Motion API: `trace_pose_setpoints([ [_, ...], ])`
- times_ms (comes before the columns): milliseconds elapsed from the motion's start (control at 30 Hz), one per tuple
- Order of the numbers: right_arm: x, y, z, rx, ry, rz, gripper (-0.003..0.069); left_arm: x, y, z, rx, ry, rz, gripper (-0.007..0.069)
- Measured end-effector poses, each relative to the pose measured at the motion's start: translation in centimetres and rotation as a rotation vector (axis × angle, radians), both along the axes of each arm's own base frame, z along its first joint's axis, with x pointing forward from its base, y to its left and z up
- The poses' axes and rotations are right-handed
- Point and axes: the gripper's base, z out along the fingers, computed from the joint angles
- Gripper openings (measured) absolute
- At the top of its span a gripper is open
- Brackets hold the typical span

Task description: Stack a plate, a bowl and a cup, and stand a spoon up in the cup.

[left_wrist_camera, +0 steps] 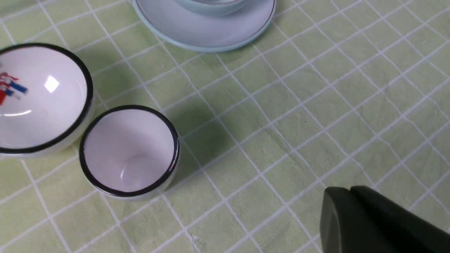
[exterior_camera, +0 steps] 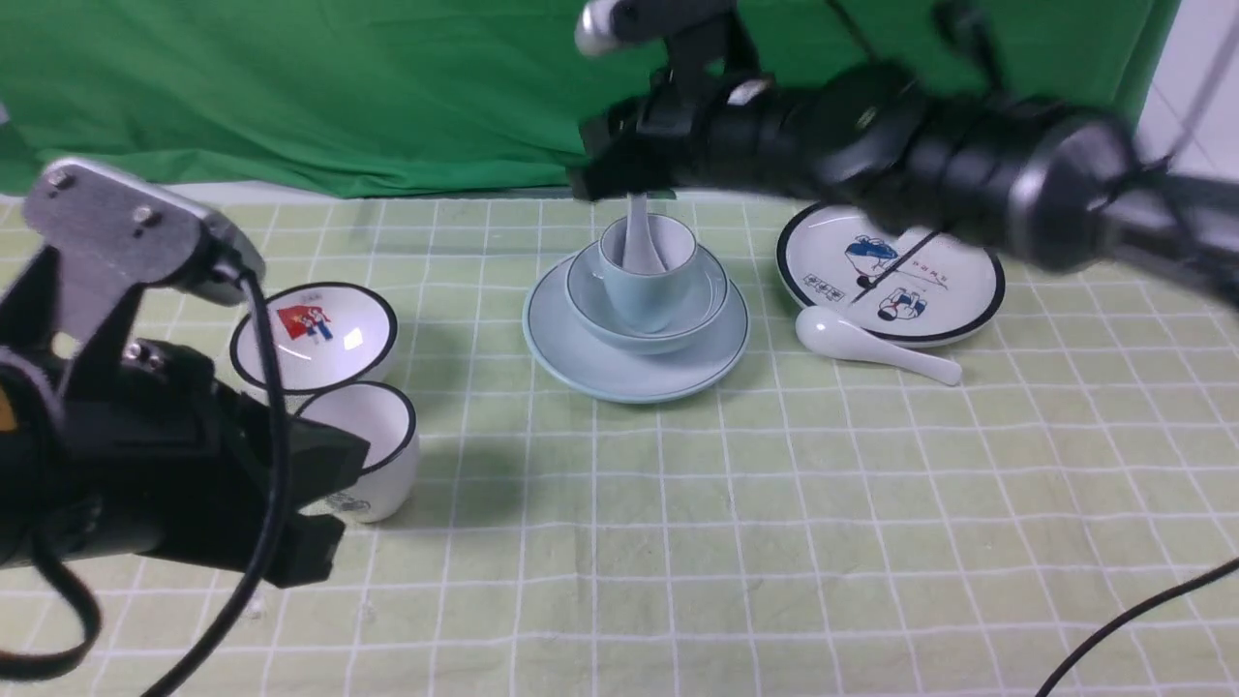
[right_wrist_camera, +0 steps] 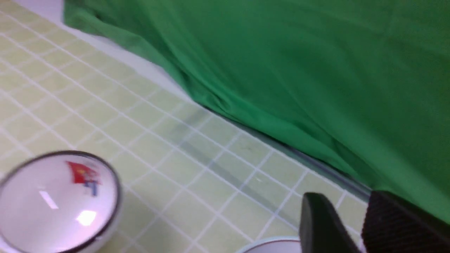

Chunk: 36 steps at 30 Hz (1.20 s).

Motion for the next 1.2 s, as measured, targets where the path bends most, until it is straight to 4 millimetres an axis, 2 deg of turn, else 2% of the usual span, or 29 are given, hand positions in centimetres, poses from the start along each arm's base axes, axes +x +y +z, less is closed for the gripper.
trace_pose_setpoints([
  [33,-1.1,-0.5,2.0,0.006,-0.005,0.041,0.0152,-0.3,0.2,0.3,0.002,-0.023,0.002,-0.0031],
  [67,-1.3,-0.7,2.5,0.009,-0.014,0.039,0.0145,-0.3,0.2,0.4,0.003,-0.028,0.002,-0.0031],
  [133,-4.7,-2.6,6.9,-0.035,-0.014,0.118,0.005,-1.2,0.7,1.4,0.0,-0.111,0.013,-0.0031],
  [200,-7.3,-4.3,9.3,-0.128,0.004,0.13,0.002,-1.8,1.1,2.1,-0.005,-0.176,0.023,-0.0031],
  [300,-10.1,-6.9,10.9,-0.297,0.076,0.073,0.0013,-2.5,1.5,3.1,-0.017,-0.255,0.036,-0.0031],
  [333,-10.8,-7.9,11.0,-0.357,0.124,0.036,0.0013,-2.8,1.6,3.3,-0.022,-0.278,0.04,-0.0031],
  [367,-10.9,-8.1,10.9,-0.371,0.137,0.029,0.0013,-2.8,1.6,3.3,-0.021,-0.278,0.04,-0.0031],
  [433,-12.8,-10.5,11.0,-0.499,0.259,-0.063,0.0013,-3.3,1.9,3.9,-0.037,-0.328,0.049,-0.0031],
  [533,-15.3,-12.6,11.9,-0.536,0.318,-0.134,0.0013,-3.9,2.1,4.3,-0.049,-0.36,0.053,-0.0031],
  [567,-15.5,-12.7,12.1,-0.531,0.316,-0.137,0.0013,-3.9,2.1,4.3,-0.049,-0.362,0.053,-0.0031],
  [667,-19.4,-15.1,12.9,-0.477,0.275,-0.165,0.0013,-4.3,2.3,4.6,-0.051,-0.387,0.057,-0.0031],
  [700,-19.3,-15.0,12.6,-0.48,0.279,-0.165,0.0013,-4.3,2.3,4.6,-0.049,-0.39,0.057,-0.0031],
  [733,-21.0,-16.0,12.6,-0.444,0.232,-0.172,0.0013,-4.3,2.4,4.7,-0.027,-0.406,0.059,-0.0031],
  [800,-22.7,-16.9,11.8,-0.392,0.176,-0.179,0.0013,-4.2,2.6,4.8,0.009,-0.437,0.061,-0.0031],
  [900,-25.1,-18.1,9.4,-0.275,0.052,-0.187,0.0013,-4.1,2.9,4.8,0.081,-0.475,0.062,-0.0031],
  [967,-26.2,-18.5,6.7,-0.188,-0.013,-0.186,0.0013,-4.0,3.0,4.8,0.11,-0.487,0.063,-0.0031],
  [1033,-26.8,-18.7,5.7,-0.118,-0.068,-0.185,0.0014,-4.0,3.0,4.8,0.117,-0.489,0.063,-0.0031],
  [1067,-27.4,-18.8,3.4,-0.061,-0.092,-0.179,0.0015,-4.0,3.0,4.8,0.119,-0.49,0.062,-0.0031],
  [1133,-28.2,-19.0,0.8,0.043,-0.147,-0.166,0.0017,-4.0,3.1,4.8,0.122,-0.492,0.061,-0.0031],
  [1167,-28.2,-19.1,0.4,0.038,-0.14,-0.166,0.0018,-4.0,3.1,4.8,0.122,-0.492,0.061,-0.0031],
  [1200,-28.6,-19.1,-1.3,0.072,-0.152,-0.157,0.0021,-4.0,3.1,4.8,0.122,-0.492,0.061,-0.0031],
])
